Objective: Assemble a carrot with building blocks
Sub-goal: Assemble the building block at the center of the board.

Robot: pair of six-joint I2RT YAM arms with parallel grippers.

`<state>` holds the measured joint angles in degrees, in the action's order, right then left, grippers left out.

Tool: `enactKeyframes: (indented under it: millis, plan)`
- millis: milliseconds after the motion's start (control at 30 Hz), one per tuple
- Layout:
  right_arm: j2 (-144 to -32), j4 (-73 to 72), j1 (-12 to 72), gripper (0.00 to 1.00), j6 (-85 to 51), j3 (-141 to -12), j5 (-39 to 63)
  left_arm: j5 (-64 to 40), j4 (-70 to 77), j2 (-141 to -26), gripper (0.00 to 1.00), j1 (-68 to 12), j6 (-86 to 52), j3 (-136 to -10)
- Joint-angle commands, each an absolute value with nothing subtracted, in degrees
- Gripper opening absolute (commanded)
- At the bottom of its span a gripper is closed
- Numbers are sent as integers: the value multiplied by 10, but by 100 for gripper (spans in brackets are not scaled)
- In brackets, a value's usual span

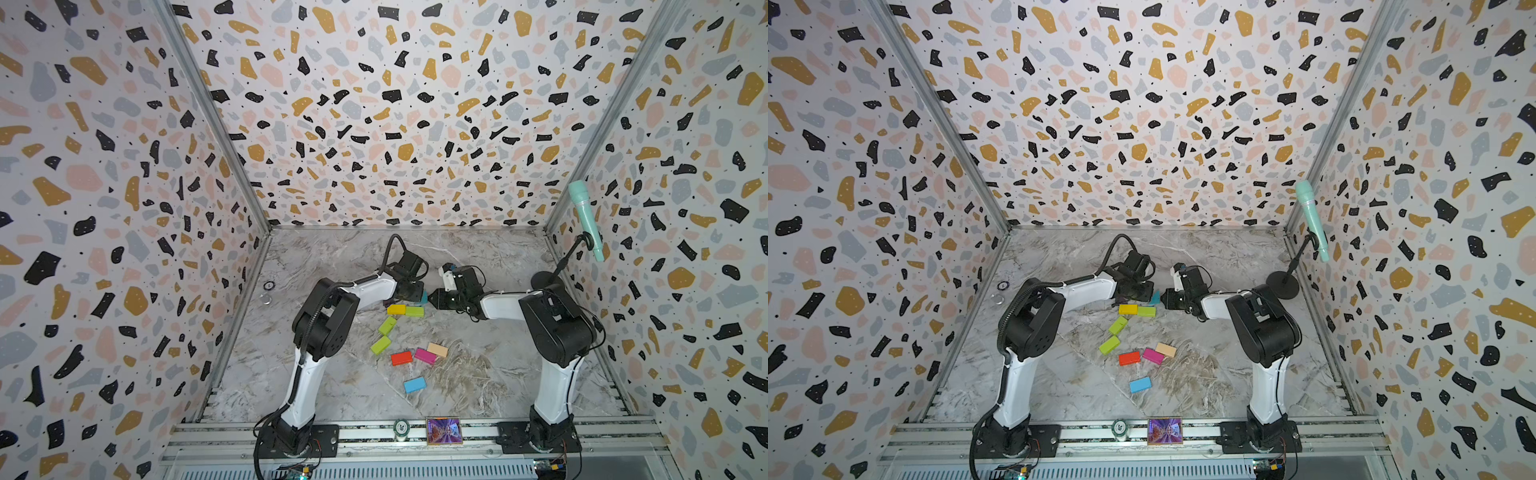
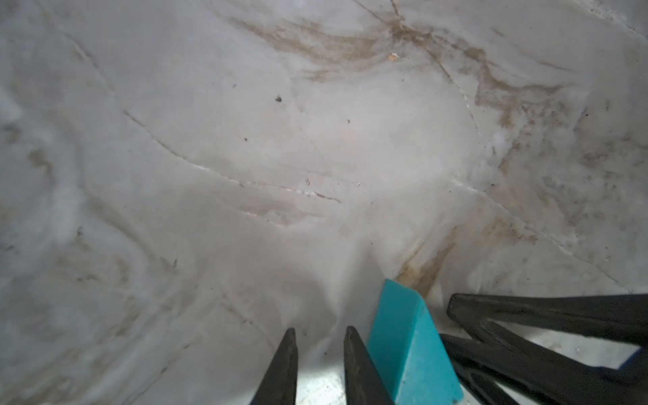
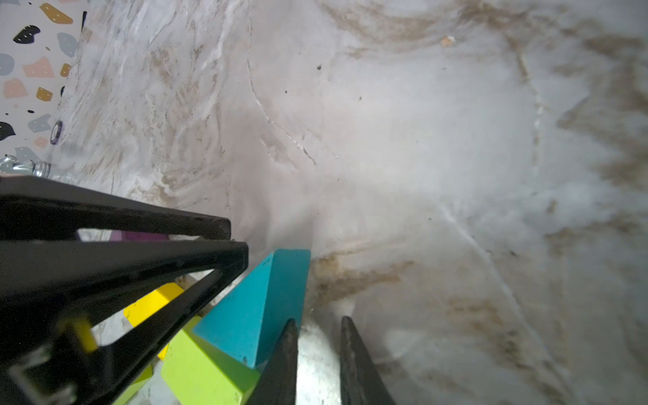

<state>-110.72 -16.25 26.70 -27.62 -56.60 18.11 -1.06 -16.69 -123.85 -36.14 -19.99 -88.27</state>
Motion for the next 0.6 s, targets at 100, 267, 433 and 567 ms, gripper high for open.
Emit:
enactKeyframes:
  millis: [100, 267, 433, 567]
  plan:
    - [-1111, -143, 265, 24, -272, -583, 166, -14, -179, -1263, 25, -366, -183, -913]
    - [-1125, -137, 266, 24, -269, -596, 169, -13, -180, -1265, 25, -369, -182, -909]
    - [-1116, -139, 271, 24, -270, -586, 166, -14, -177, -1261, 25, -374, -183, -903]
    - [-1107, -138, 274, 25, -273, -579, 166, -15, -177, -1259, 25, -378, -182, -903]
